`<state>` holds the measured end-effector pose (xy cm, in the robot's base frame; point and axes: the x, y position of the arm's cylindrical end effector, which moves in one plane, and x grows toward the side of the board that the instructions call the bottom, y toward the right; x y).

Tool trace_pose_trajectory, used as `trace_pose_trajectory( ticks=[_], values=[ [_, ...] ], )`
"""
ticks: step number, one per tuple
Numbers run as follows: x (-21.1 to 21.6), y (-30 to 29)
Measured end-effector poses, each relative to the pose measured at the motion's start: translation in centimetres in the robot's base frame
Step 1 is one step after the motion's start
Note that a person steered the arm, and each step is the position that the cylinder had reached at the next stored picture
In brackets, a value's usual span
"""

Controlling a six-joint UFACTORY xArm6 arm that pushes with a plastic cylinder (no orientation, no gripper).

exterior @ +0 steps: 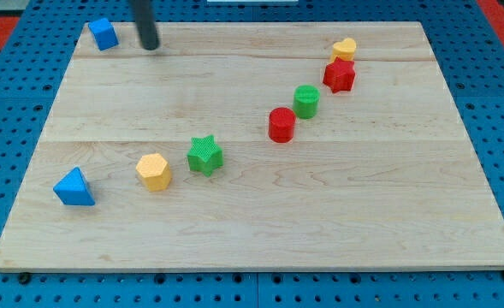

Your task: Separate yellow heart from the red star

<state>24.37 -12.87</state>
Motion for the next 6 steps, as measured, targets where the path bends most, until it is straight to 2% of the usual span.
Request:
trace_pose_trajectory(
  ticks=[1, 3, 4, 5, 6],
  values=[
    [-1.3, 9.6],
    [-1.0, 30.4],
    [1.6, 34.1],
    [3.0, 32.5],
    [3.0, 27.1]
  ],
)
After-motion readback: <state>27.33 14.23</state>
